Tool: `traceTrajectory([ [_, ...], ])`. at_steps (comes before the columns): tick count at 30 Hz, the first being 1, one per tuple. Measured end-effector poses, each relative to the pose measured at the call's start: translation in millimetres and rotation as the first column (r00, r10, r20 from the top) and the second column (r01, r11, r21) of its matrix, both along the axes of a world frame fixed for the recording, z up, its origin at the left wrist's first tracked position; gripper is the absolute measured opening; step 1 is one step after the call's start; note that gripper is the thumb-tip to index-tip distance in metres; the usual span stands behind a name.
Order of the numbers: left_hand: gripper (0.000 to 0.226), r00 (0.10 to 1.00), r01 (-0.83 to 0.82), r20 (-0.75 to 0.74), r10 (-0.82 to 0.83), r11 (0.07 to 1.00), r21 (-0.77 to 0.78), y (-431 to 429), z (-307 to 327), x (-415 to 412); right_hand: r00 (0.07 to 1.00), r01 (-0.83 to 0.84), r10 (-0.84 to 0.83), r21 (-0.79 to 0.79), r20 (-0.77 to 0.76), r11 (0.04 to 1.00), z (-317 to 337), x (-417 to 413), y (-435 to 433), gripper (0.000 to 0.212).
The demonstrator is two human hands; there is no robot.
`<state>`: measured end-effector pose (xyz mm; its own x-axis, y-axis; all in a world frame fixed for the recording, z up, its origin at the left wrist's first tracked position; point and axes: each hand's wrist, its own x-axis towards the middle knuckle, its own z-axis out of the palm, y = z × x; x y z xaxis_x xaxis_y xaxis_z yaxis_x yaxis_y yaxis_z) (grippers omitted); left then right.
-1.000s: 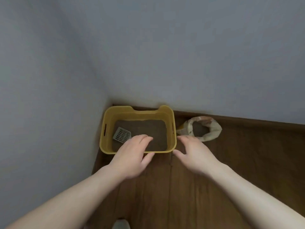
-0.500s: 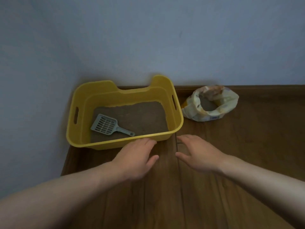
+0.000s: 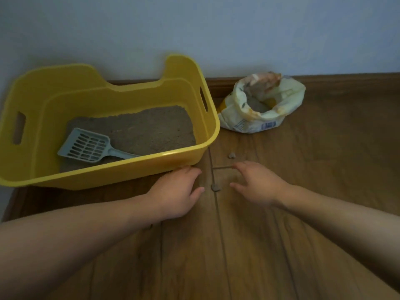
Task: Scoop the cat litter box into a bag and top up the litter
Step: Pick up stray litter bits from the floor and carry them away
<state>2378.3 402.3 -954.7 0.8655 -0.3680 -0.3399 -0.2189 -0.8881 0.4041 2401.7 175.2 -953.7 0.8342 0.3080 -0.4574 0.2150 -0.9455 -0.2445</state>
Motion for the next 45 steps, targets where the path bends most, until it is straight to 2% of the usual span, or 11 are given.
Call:
traceTrajectory([
  [5,0.056,0.999,-0.022,-0.033,0.019,0.996,-0.087,-37.8,-25.5,17.0,0.995,0.094,-0.096,0.063,0.022,0.994,-13.8,23.2,-12.0,0.057],
  [9,0.056,0.996,0.008,-0.088,-0.015,0.997,-0.075,-56.2,-43.3,33.4,0.990,0.133,-0.137,0.097,0.038,0.986,-29.4,47.1,-12.7,0.057],
  [14,0.040,0.995,0.039,-0.095,-0.043,0.998,-0.040,-64.2,-63.9,42.8,0.984,0.175,-0.178,0.121,0.015,0.977,-52.7,68.5,-12.7,0.053],
  [20,0.024,0.996,0.053,-0.065,-0.058,0.996,-0.074,-65.9,-71.4,44.6,0.980,0.172,-0.186,0.174,0.072,0.970,-72.8,72.7,-14.1,0.031],
  [23,0.023,0.998,-0.020,-0.059,0.014,0.995,-0.101,-63.8,-74.3,42.9,0.978,0.165,-0.187,0.206,0.092,0.964,-73.8,70.9,-13.7,0.024],
  [27,0.018,0.984,-0.176,-0.069,0.165,0.963,-0.203,-57.5,-69.4,39.8,0.976,0.174,-0.203,0.269,0.082,0.947,-65.1,63.1,-11.8,0.024],
  [30,0.016,0.972,-0.231,-0.097,0.214,0.945,-0.231,-47.1,-56.8,33.0,0.974,0.183,-0.215,0.302,0.075,0.935,-56.5,53.9,-7.4,0.024],
  [34,0.015,0.967,-0.243,-0.131,0.218,0.943,-0.225,-22.3,-39.0,18.4,0.977,0.197,-0.211,0.326,0.007,0.925,-44.4,35.9,1.0,0.024],
  [38,0.015,0.943,-0.322,-0.146,0.298,0.927,-0.191,9.3,-27.0,2.6,0.989,0.146,-0.142,0.374,-0.037,0.916,-31.3,17.8,18.4,0.027],
  [42,0.013,0.939,-0.337,-0.118,0.322,0.930,-0.147,38.7,-16.0,-15.9,0.972,0.234,-0.194,0.441,-0.135,0.866,-28.1,-0.7,50.6,0.016],
  [45,0.012,0.927,-0.373,-0.094,0.362,0.914,-0.160,61.0,-9.4,-29.1,0.962,0.253,-0.167,0.467,-0.217,0.848,-27.2,-19.6,77.3,0.016],
])
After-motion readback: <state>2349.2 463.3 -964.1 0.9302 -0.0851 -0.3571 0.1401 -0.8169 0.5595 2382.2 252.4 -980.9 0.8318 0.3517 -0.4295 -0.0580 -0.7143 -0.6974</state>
